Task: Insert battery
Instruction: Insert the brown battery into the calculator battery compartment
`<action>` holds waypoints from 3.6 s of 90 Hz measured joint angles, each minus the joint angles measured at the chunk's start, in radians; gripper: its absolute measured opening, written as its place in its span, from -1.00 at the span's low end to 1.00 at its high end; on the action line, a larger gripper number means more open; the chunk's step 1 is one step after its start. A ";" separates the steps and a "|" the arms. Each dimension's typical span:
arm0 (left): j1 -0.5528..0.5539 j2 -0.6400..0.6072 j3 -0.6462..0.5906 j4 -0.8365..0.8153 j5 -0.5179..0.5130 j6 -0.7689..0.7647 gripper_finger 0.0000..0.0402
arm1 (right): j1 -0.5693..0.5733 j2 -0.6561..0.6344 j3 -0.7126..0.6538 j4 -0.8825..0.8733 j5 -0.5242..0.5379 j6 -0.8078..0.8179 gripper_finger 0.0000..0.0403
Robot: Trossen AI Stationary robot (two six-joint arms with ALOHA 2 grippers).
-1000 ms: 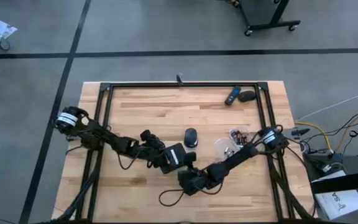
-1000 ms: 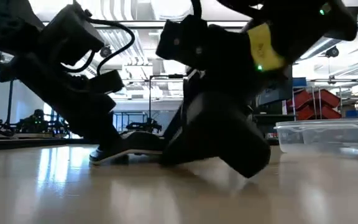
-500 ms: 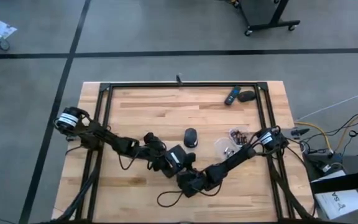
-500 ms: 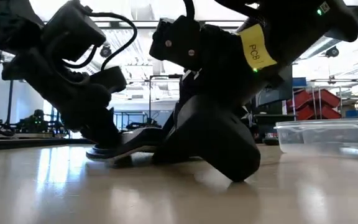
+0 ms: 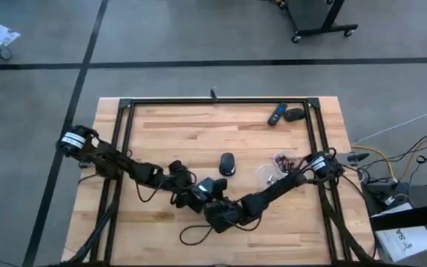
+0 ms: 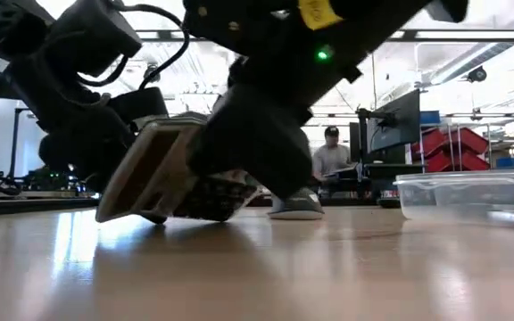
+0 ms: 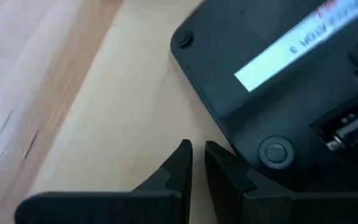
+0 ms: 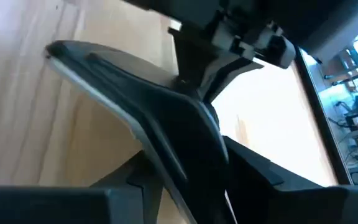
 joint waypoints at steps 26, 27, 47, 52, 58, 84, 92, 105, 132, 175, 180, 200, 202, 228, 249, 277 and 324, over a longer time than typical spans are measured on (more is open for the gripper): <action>-0.001 -0.043 -0.001 -0.048 -0.009 0.039 -0.86 | -0.032 -0.027 0.067 -0.169 -0.095 0.092 -0.59; -0.002 -0.049 -0.001 -0.052 -0.009 0.044 -0.86 | -0.035 -0.031 0.072 -0.179 -0.106 0.101 -0.59; -0.015 -0.202 -0.001 -0.117 -0.025 0.173 -0.86 | -0.114 -0.085 0.183 -0.426 -0.362 0.193 -0.56; -0.025 -0.243 -0.001 -0.137 -0.026 0.201 -0.86 | -0.148 -0.094 0.207 -0.489 -0.441 0.188 -0.55; -0.043 -0.294 -0.004 -0.150 -0.024 0.224 -0.86 | -0.188 -0.097 0.234 -0.549 -0.533 0.164 -0.55; -0.143 -0.472 -0.046 -0.236 -0.001 0.118 -0.86 | -0.365 -0.096 0.293 -0.566 -0.913 0.181 -0.60; -0.185 -0.514 -0.063 -0.286 -0.022 0.034 -0.86 | -0.424 -0.089 0.293 -0.561 -0.973 0.305 -0.57; -0.261 -0.566 -0.068 -0.462 -0.104 -0.103 -0.86 | -0.491 -0.058 0.292 -0.539 -1.084 0.386 -0.59; -0.304 -0.636 -0.067 -0.564 -0.200 -0.193 -0.86 | -0.576 0.055 0.291 -0.271 -1.398 0.547 -0.59; -0.307 -0.600 -0.071 -0.567 -0.162 -0.233 -0.87 | -0.626 0.156 0.293 -0.142 -1.412 0.498 -0.50; -0.307 -0.589 -0.072 -0.563 -0.162 -0.235 -0.87 | -0.626 0.156 0.293 -0.146 -1.405 0.472 -0.46; -0.307 -0.545 -0.072 -0.554 -0.161 -0.241 -0.87 | -0.625 0.156 0.291 -0.147 -1.385 0.429 -0.26; -0.307 -0.544 -0.072 -0.554 -0.161 -0.242 -0.87 | -0.625 0.157 0.291 -0.147 -1.383 0.423 -0.23; -0.307 -0.536 -0.072 -0.542 -0.162 -0.243 -0.87 | -0.620 0.157 0.290 -0.145 -1.315 0.302 0.00; -0.307 -0.534 -0.072 -0.542 -0.159 -0.253 -0.87 | -0.610 0.157 0.290 -0.143 -1.252 0.236 0.12; -0.307 -0.534 -0.072 -0.540 -0.157 -0.258 -0.87 | -0.605 0.157 0.290 -0.141 -1.244 0.221 0.15; -0.307 -0.535 -0.072 -0.604 -0.081 -0.347 -0.87 | -0.528 0.013 0.290 -0.420 -1.080 0.031 -0.02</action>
